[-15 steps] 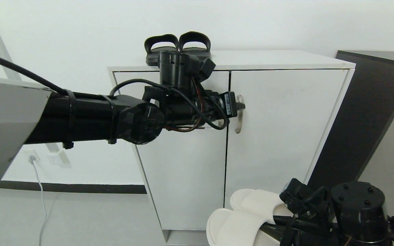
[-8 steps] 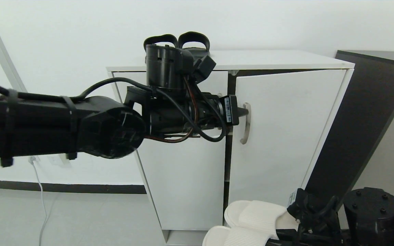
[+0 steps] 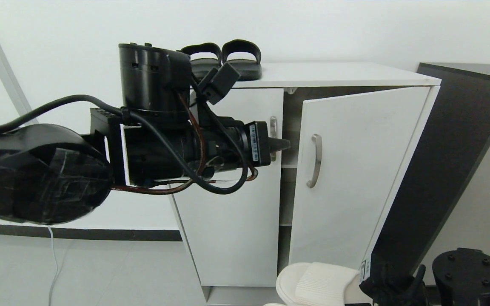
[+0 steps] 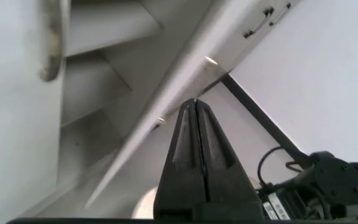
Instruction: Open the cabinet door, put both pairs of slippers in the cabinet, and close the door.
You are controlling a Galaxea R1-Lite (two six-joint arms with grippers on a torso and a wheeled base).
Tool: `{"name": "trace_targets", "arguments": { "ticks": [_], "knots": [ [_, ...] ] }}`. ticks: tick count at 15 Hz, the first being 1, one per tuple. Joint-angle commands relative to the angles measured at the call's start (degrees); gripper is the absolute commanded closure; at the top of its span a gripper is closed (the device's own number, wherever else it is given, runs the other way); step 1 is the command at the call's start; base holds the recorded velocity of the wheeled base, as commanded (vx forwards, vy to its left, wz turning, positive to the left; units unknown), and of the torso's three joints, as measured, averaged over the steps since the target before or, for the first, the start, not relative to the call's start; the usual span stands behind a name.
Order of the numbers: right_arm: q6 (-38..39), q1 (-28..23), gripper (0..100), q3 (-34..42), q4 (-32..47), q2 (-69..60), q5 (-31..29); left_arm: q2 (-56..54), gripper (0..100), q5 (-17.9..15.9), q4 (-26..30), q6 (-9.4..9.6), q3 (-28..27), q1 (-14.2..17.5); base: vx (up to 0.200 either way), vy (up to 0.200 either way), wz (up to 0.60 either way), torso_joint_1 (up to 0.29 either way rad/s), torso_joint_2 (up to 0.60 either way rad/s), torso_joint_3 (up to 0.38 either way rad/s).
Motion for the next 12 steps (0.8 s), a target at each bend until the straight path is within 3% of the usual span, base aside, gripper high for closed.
{"name": "trace_targets", "arguments": {
  "ticks": [1,5,6,9,12],
  "knots": [
    [0.0,0.2,100,0.1,-0.1,-0.1,0.0,1.1,100,-0.2,-1.0,-0.10,-0.4,1.0,0.000,0.000,0.00,0.000,0.00,0.000],
    [-0.1,1.0,100,0.2,0.0,-0.1,-0.1,9.0,100,0.1,-13.3,-0.37,-1.6,1.8,0.000,0.000,0.00,0.000,0.00,0.000],
    [-0.1,1.6,100,0.4,0.0,-0.1,-0.1,10.4,100,0.1,-13.3,-0.63,-2.8,2.2,0.000,0.000,0.00,0.000,0.00,0.000],
    [-0.1,2.0,100,0.6,0.0,-0.1,-0.1,14.6,100,0.1,-13.6,-4.06,-8.0,2.8,0.000,0.000,0.00,0.000,0.00,0.000],
    [-0.1,2.2,100,0.9,0.1,-0.1,-0.1,16.6,100,0.2,-13.5,-4.32,-10.5,2.7,0.000,0.000,0.00,0.000,0.00,0.000]
  ]
}}
